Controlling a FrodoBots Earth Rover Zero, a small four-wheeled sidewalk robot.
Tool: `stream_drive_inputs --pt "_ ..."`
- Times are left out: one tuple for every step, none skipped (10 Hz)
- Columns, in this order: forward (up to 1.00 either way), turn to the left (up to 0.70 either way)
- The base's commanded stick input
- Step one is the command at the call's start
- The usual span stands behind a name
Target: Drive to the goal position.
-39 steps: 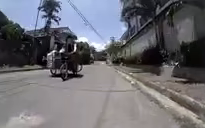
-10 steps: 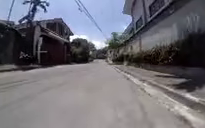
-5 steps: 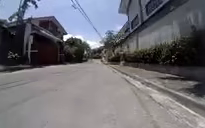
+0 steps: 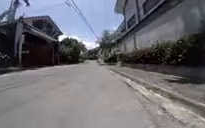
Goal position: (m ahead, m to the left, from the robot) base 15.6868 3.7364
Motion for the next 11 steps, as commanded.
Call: stream_drive_inputs --pt "1.0 0.02" --pt "1.0 0.02" --pt "1.0 0.02" --pt "1.0 0.02" --pt "1.0 0.02" --pt "1.0 0.02" --pt "1.0 0.02" --pt "1.0 0.02" --pt "1.0 0.02" --pt "1.0 0.02" --pt "1.0 0.02"
